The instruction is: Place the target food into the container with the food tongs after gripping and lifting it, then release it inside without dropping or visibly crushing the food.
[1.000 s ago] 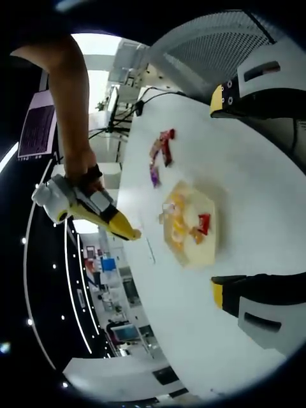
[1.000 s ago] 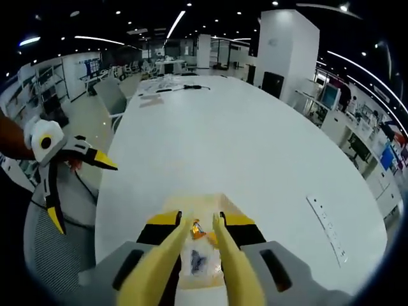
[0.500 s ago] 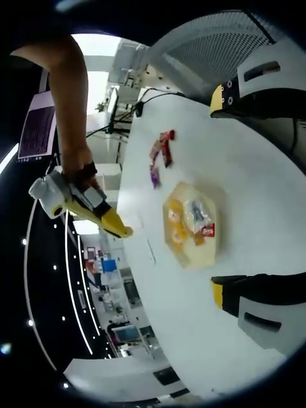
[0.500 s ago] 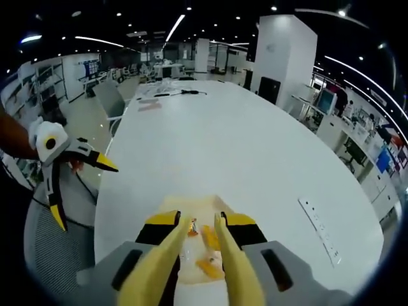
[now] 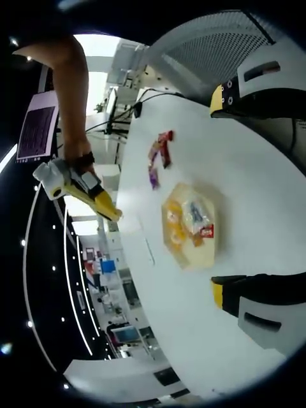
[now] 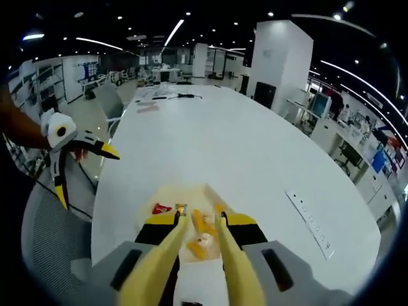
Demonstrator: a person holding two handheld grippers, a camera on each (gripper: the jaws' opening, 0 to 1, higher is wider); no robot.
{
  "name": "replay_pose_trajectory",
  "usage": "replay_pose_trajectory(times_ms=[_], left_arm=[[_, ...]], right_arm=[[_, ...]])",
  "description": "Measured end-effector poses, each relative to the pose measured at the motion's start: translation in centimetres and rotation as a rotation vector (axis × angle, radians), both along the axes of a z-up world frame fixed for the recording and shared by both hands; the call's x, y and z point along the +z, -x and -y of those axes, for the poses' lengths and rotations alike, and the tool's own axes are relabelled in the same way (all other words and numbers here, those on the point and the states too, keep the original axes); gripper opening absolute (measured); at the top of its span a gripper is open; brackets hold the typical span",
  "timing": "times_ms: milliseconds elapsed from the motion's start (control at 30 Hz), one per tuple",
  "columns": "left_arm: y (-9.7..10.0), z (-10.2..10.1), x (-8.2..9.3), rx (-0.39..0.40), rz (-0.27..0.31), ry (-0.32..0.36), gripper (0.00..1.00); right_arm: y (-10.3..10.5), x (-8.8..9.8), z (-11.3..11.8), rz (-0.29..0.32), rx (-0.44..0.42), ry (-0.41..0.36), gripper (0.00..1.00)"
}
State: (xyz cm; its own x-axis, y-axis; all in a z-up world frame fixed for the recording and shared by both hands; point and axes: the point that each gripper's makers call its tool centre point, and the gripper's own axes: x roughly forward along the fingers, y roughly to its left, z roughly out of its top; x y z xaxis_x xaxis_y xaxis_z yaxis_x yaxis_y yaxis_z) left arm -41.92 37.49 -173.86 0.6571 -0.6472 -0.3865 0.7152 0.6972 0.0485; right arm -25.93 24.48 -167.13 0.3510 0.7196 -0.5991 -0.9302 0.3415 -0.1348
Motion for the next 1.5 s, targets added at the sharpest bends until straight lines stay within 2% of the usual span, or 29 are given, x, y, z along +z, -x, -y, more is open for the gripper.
replay_pose_trajectory(times_ms=[200,300,400,1000,1233,1500], left_arm=[[0.0,0.0,-0.1,-0.002,-0.002,-0.002,0.99],[0.1,0.1,-0.1,-0.004,-0.004,-0.004,0.99],[0.1,0.1,-0.1,-0.004,-0.005,-0.005,0.99],[0.1,0.0,-0.5,-0.005,-0.016,-0.016,0.99],[0.1,0.0,-0.4,-0.003,-0.016,-0.015,0.99],[0.1,0.1,-0.5,-0.003,-0.019,-0.013,0.99]], right_arm=[[0.0,-0.1,2.9,0.011,-0.005,0.002,0.25],[0.3,-0.1,3.9,0.014,0.022,-0.01,0.24],[0.0,-0.2,5.3,0.019,-0.002,0.003,0.25],[-1.3,-0.7,12.3,0.042,-0.155,-0.046,0.27],[-1.7,-1.5,15.1,0.052,-0.204,-0.032,0.28],[-2.3,-1.8,18.5,0.054,-0.305,-0.039,0.25]])
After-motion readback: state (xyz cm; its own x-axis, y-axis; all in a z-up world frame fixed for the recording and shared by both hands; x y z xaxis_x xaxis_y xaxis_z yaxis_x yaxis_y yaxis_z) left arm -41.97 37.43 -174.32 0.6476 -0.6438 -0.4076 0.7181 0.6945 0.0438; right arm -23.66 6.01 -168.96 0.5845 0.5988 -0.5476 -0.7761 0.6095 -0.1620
